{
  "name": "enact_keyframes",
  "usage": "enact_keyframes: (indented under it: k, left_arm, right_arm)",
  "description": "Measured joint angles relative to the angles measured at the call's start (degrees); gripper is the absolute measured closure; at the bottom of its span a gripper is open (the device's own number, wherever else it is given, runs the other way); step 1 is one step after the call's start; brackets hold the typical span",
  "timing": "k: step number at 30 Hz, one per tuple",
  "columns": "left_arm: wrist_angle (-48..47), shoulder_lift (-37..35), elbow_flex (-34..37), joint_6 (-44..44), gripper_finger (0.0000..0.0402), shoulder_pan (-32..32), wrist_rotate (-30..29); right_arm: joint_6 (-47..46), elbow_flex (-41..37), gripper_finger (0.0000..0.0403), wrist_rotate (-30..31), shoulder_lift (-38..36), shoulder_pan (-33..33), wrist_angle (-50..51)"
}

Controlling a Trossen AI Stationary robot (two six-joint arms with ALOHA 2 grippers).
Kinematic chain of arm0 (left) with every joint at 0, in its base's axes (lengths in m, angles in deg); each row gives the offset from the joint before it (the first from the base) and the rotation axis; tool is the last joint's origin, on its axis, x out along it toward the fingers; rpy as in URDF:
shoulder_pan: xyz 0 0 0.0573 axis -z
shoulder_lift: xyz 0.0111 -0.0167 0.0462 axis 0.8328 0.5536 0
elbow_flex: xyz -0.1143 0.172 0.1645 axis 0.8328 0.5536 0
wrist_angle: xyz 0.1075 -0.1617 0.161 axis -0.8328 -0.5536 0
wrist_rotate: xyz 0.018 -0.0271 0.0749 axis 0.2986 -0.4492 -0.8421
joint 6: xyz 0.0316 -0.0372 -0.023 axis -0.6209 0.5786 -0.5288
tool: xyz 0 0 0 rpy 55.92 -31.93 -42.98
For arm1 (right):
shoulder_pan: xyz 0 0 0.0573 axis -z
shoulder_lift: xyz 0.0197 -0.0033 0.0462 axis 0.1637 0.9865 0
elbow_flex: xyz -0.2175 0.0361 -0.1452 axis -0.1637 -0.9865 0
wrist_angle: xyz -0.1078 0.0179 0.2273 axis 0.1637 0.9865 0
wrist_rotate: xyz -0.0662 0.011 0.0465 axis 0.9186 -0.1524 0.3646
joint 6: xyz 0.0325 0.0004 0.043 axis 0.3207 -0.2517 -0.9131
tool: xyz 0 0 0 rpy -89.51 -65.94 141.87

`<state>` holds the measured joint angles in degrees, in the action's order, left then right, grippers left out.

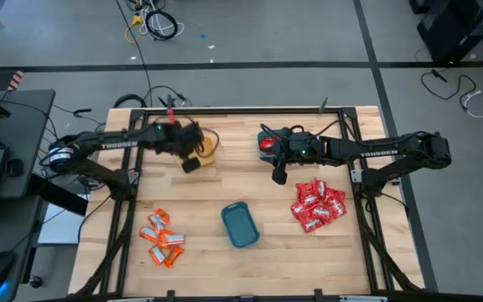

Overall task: Sort candy
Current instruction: Put the orange chocolate bar into the yellow bin

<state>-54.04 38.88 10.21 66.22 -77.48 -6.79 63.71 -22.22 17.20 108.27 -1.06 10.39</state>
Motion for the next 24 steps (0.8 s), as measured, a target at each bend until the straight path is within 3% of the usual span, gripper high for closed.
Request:
enact_keyframes:
  k: [7,18,24]
  left_arm:
    - [0.22,3.70,0.04,-4.80,0.0393,-8.81,7.75]
    - [1.27,11.61,0.11,-5.60,0.0386,-7.62,11.86]
    - [0.92,13.18,0.11,-6.16,0.0355,-6.40,11.92]
  right_arm:
    - [0.39,0.00,0.0288,0.00,0.00,0.00,-0.01]
    - [0.41,0.00,0.0287,0.00,0.00,0.00,0.01]
    - [0.39,0.00,0.0288,0.00,0.00,0.00,0.00]
